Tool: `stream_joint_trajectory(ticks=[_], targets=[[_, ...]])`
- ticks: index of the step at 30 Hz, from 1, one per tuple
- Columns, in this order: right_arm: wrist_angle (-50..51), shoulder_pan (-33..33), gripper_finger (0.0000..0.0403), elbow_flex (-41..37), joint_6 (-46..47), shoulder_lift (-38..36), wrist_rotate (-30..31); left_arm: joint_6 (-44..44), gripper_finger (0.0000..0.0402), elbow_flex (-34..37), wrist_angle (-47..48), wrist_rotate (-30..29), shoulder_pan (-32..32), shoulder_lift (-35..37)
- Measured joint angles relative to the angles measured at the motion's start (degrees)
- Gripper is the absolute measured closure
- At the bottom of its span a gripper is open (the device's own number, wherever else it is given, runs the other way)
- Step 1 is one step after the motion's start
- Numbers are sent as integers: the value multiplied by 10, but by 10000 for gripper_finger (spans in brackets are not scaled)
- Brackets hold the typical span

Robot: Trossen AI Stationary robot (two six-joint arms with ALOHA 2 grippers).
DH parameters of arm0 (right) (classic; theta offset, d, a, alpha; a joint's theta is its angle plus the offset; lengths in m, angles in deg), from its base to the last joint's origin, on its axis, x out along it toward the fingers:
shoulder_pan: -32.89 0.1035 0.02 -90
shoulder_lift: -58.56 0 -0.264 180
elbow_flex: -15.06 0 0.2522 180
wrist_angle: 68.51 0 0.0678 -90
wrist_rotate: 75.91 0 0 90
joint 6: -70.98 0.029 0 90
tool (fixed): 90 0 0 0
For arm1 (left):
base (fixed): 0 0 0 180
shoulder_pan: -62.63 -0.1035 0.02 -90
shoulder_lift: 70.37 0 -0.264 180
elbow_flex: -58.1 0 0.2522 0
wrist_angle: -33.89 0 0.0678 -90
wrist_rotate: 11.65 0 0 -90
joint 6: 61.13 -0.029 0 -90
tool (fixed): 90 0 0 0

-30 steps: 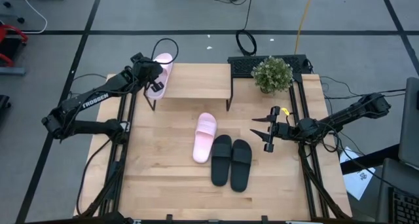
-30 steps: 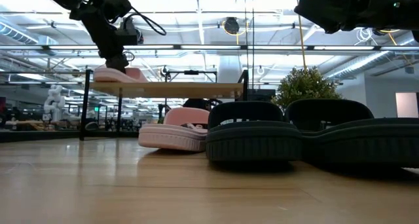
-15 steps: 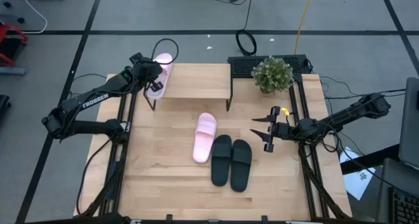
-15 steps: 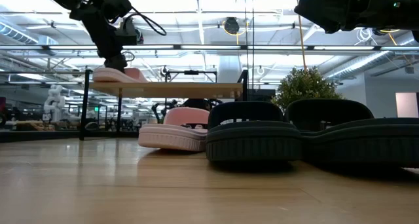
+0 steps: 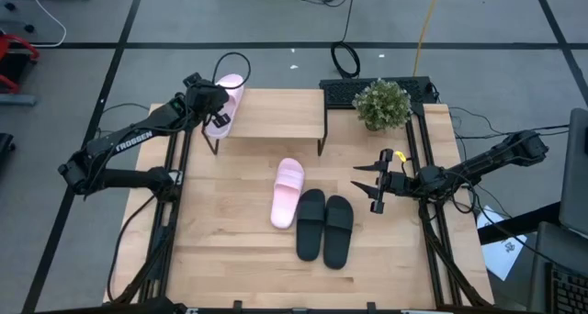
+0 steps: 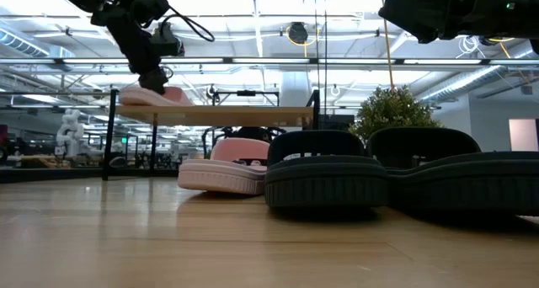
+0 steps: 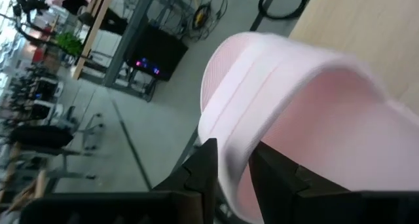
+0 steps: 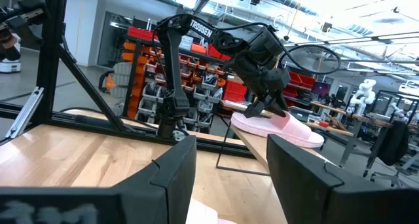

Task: Pick and place slides into the shelf
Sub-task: Put the left pink slide on the shelf

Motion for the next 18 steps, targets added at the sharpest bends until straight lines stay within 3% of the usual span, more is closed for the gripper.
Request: stream_joint_trajectory(ticks=[6,18], targets=[[0,0,225,0,0,0,0,24,309,0,-4,40,0,0],[0,0,225,0,0,0,0,26,308,0,0,46,0,0]])
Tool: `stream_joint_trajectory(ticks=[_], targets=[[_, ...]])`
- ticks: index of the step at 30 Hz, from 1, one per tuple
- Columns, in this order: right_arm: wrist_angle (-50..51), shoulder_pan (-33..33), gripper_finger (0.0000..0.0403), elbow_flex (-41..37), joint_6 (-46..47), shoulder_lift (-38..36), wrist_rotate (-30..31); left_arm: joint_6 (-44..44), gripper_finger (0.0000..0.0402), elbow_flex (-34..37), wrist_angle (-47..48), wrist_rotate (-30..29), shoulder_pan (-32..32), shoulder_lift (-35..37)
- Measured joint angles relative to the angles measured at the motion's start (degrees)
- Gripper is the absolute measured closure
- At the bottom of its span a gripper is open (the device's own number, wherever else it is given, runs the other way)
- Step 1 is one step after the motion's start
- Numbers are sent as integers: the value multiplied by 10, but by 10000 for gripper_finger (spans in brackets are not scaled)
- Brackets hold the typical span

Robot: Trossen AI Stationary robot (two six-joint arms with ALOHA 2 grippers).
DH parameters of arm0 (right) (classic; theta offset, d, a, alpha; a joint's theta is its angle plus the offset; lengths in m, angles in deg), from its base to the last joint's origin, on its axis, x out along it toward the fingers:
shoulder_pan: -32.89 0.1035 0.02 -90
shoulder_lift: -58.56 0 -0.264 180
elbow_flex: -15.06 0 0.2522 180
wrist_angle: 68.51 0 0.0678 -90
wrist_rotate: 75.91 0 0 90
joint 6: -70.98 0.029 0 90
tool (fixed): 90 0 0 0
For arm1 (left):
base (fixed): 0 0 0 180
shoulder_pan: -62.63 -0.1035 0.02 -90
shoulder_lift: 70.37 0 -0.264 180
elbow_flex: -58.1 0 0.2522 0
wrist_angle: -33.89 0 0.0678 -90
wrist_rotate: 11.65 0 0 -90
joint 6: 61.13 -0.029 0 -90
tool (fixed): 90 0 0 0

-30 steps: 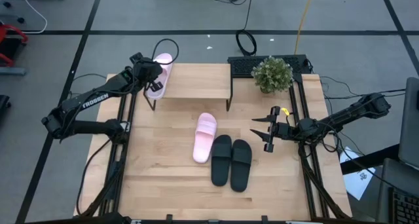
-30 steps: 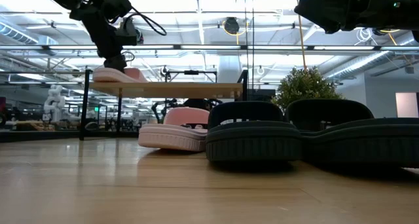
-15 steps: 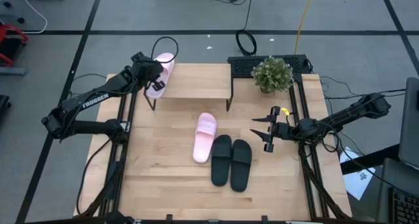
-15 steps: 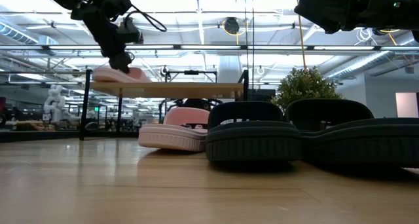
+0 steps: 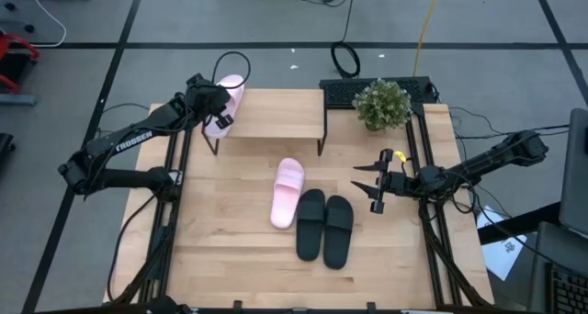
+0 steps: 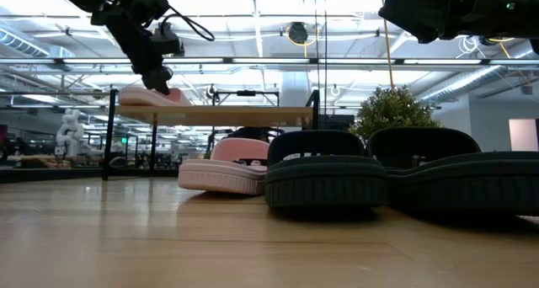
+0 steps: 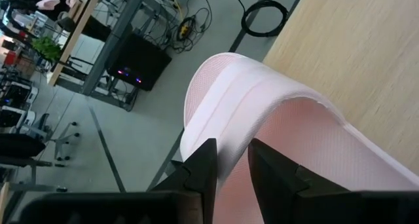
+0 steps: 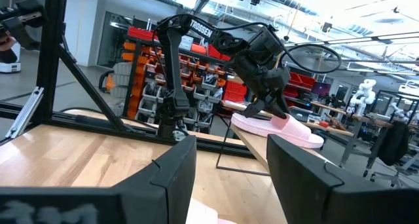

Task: Pick and place slides into the shelf
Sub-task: Put the left pink slide on the shelf

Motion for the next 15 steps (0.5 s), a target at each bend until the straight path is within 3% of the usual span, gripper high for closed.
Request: stream_joint_trajectory(ticks=[15], targets=[[0,0,225,0,0,0,0,9,308,0,0,0,0,0]])
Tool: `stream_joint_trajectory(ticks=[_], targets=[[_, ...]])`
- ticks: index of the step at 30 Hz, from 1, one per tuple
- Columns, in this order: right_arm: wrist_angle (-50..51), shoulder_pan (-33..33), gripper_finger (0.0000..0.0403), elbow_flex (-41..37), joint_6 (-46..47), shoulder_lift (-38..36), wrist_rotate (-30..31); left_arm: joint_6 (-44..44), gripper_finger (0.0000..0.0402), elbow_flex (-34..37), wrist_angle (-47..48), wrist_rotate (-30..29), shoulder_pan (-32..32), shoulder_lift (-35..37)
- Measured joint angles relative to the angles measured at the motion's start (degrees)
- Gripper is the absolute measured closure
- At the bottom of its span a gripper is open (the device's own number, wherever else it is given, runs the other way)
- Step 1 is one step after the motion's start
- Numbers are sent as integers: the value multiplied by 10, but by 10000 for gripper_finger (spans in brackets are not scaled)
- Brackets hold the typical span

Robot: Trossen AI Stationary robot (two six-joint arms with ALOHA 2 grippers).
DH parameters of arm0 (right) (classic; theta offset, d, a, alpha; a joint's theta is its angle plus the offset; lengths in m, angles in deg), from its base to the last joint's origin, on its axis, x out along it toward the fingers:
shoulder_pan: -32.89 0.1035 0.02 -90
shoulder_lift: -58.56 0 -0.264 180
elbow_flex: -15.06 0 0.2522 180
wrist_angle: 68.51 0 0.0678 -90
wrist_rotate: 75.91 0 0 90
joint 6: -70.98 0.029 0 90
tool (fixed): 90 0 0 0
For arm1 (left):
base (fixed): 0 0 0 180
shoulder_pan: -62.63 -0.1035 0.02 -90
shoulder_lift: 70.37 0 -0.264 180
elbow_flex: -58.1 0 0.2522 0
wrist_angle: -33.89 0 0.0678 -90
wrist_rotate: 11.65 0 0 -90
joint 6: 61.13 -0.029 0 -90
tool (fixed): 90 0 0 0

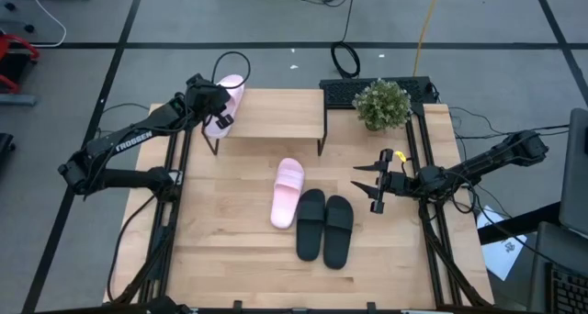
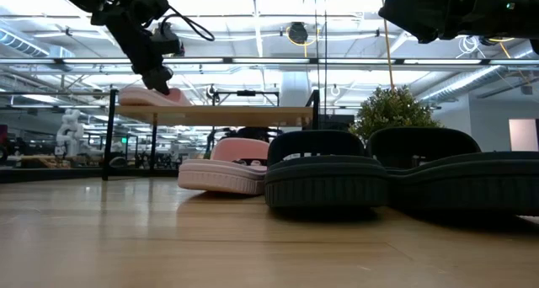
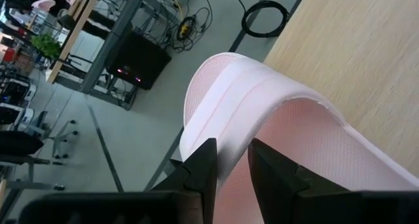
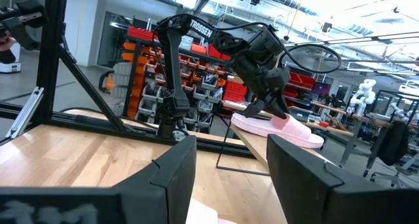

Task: Pick and place slides into the shelf
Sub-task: Put the left pink slide on the shelf, then put the pink slide on the shelf

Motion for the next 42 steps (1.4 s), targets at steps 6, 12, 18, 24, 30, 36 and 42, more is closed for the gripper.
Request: stream_joint_trajectory(ticks=[6,12,18,24,30,36,42], targets=[[0,0,225,0,0,0,0,17,264,0,1,-1,4,19],[0,0,225,0,0,0,0,27,179,0,11,-16,21,64],[-3,0,225,0,0,0,0,59,126,0,10,-16,76,134],[-3,1,225,0,48,9,-40,64,111,0,13,-16,178,218],[40,13,225,68,60,97,-63,63,122,0,12,-16,281,277],[236,34,225,279,16,259,-30,62,128,0,11,-48,346,296],[459,32,225,478,70,429,62,57,128,0,15,-81,375,297]])
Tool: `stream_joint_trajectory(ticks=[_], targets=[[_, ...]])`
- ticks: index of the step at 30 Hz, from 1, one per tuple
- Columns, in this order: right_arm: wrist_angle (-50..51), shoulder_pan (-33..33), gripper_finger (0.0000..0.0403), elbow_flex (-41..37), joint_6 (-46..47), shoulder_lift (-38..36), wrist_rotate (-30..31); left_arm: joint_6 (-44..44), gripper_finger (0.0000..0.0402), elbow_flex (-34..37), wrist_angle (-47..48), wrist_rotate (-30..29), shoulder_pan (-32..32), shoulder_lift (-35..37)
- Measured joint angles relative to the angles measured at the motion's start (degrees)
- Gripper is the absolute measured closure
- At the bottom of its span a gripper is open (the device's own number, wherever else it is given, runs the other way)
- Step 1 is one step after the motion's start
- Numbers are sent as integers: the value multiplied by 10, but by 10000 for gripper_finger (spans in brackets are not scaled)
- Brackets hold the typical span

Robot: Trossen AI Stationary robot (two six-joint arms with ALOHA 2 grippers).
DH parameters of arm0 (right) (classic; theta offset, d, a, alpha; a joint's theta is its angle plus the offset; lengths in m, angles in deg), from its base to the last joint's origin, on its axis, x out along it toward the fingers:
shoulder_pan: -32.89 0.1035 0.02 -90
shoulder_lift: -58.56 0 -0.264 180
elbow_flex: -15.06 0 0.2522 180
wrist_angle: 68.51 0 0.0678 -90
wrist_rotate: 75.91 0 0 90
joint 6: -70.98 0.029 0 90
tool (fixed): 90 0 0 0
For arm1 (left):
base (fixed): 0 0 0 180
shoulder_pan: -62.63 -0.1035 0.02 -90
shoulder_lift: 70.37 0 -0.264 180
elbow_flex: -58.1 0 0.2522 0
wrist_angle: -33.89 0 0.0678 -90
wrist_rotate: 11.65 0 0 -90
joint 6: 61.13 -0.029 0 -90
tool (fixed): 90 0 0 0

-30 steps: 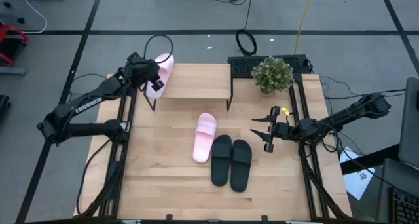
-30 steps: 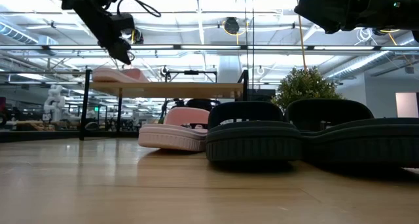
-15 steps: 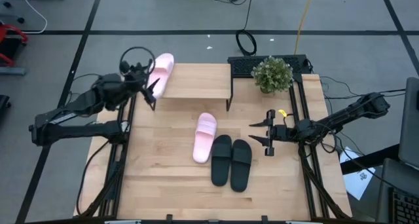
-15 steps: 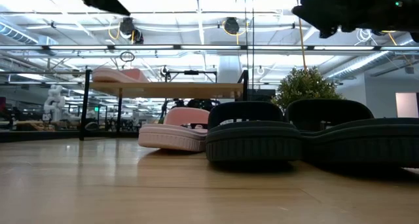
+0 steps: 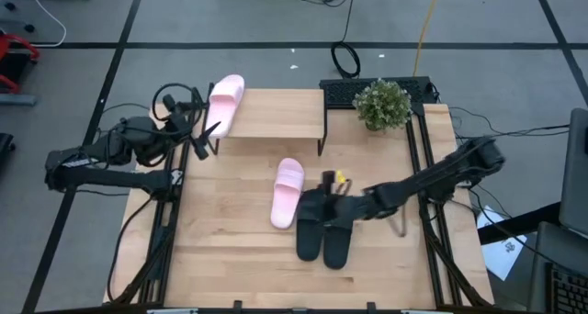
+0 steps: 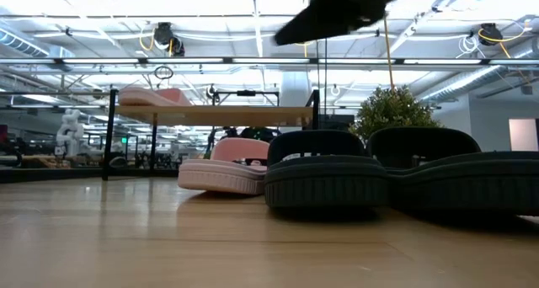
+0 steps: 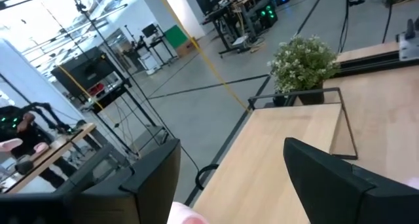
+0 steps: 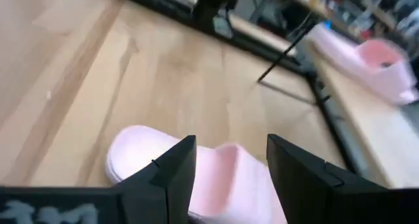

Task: Pick and place slides into the shelf
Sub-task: Put the pink slide on the shelf

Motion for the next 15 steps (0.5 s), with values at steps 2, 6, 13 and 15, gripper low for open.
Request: stream_joint_trajectory(ticks=[2,6,13,15], targets=[[32,-3,225,53,18,48,-2,0,128,0,0,0,4,0],[92,-12,225,139,35,126,15,0,128,0,0,0,5,-1],[156,-45,225,210,88,194,26,-7,128,0,4,0,4,-1],[173,-58,225,212,117,200,26,-7,128,0,3,0,4,-1]])
